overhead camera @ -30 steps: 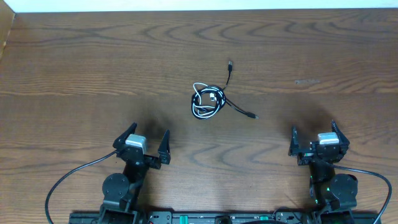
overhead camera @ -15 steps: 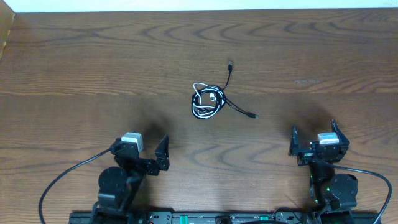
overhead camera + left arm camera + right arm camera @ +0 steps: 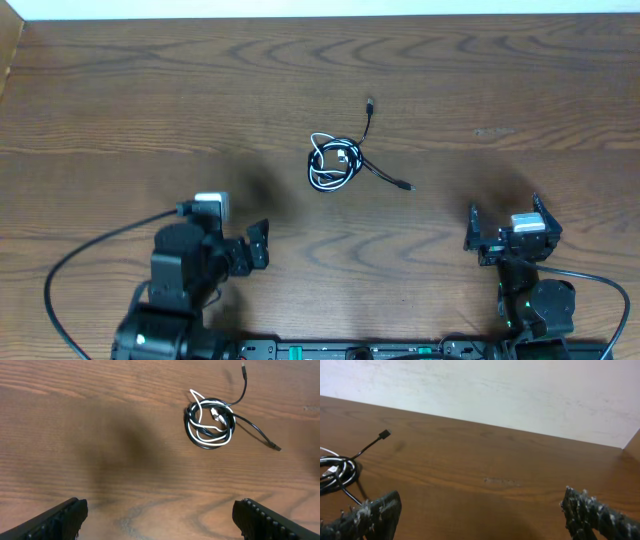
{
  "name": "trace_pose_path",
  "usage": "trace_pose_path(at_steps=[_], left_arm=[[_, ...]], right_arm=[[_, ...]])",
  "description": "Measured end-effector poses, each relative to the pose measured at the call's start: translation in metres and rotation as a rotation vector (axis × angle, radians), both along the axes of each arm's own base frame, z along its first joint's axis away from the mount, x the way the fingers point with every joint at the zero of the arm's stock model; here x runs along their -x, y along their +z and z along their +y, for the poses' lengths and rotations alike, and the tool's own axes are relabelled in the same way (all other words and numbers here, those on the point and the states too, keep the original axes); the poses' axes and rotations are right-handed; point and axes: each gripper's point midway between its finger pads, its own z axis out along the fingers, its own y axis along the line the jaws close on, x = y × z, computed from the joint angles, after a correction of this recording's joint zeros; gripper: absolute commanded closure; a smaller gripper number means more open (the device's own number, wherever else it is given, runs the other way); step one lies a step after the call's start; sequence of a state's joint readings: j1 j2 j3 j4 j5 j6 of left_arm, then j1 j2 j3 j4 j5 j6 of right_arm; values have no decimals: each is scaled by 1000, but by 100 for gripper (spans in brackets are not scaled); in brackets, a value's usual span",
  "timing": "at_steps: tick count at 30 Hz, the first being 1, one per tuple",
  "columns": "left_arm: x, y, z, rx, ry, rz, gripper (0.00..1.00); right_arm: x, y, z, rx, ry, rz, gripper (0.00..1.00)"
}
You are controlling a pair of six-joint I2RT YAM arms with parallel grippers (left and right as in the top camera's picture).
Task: Untangle cables
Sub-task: 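Reach the left gripper forward to the black-and-white cable bundle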
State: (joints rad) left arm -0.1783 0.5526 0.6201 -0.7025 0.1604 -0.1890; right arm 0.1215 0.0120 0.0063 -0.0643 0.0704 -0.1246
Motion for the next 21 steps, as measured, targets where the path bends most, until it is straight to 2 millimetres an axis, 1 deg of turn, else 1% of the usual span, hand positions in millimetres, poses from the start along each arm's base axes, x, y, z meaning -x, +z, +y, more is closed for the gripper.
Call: trace_pose_path(at_steps=[3, 9, 12, 14, 21], left_arm=[[-2, 8, -4, 3, -13, 70, 2], [-7, 38, -32, 100, -123, 198, 2], [-9, 48, -39, 126, -145, 219, 2], [-9, 49, -41, 135, -153, 231, 2], [-7, 40, -44, 147, -155, 290, 2]], right_arm=[[0, 0, 0, 0, 0, 0, 1], [0, 0, 0, 0, 0, 0, 1], [0, 0, 0, 0, 0, 0, 1], [0, 0, 0, 0, 0, 0, 1], [0, 0, 0, 0, 0, 0, 1]])
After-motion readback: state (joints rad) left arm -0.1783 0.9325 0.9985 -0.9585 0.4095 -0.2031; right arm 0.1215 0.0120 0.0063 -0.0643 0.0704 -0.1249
